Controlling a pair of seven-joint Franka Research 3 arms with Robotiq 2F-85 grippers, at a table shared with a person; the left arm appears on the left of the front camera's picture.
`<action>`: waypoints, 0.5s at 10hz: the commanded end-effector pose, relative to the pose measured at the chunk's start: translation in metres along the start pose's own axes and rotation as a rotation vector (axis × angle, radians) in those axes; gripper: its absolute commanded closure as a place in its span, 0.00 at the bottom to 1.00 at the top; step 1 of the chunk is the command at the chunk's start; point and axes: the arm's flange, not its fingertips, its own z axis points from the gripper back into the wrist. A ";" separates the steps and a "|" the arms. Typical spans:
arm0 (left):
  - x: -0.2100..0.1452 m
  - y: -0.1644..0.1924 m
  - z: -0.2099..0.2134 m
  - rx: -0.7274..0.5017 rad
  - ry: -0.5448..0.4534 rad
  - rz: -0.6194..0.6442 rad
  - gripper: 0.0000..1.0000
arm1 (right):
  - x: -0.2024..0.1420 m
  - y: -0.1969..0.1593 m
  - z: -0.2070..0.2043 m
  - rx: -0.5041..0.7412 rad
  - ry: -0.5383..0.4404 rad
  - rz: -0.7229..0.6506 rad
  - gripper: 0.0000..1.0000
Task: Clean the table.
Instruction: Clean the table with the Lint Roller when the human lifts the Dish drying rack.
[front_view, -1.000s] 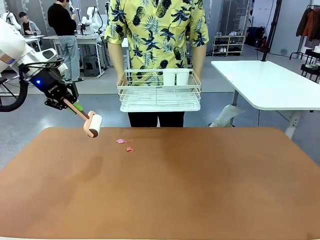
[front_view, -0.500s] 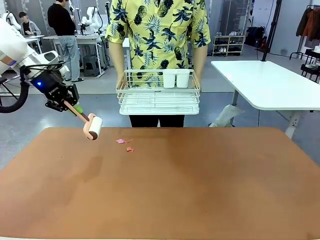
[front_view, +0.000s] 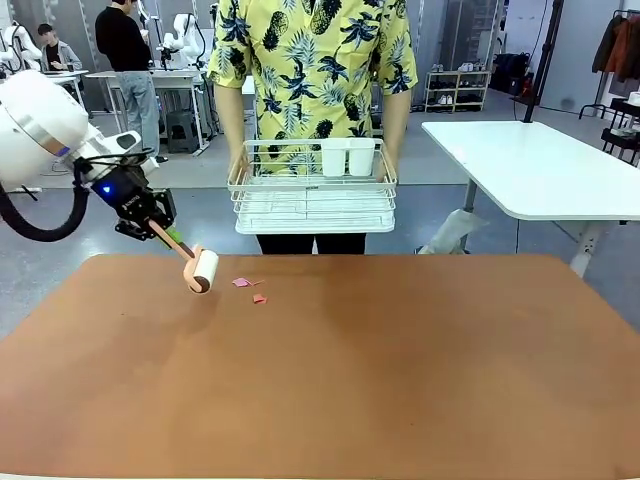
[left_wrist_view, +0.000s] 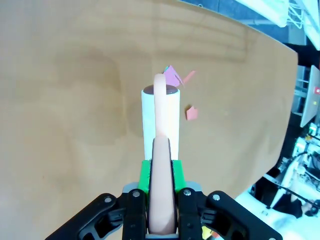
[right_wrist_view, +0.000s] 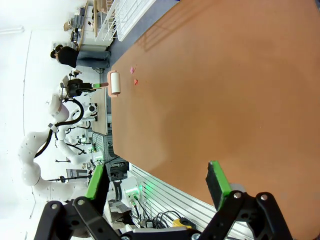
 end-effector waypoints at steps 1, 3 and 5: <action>0.018 0.004 0.003 -0.065 0.010 -0.046 0.79 | -0.002 0.003 0.001 0.020 -0.011 0.002 0.00; 0.029 0.006 -0.013 -0.078 0.029 -0.053 0.79 | -0.002 0.003 0.001 0.020 -0.011 0.002 0.00; 0.033 0.010 -0.024 -0.083 0.046 -0.050 0.79 | -0.002 0.003 0.001 0.020 -0.011 0.002 0.00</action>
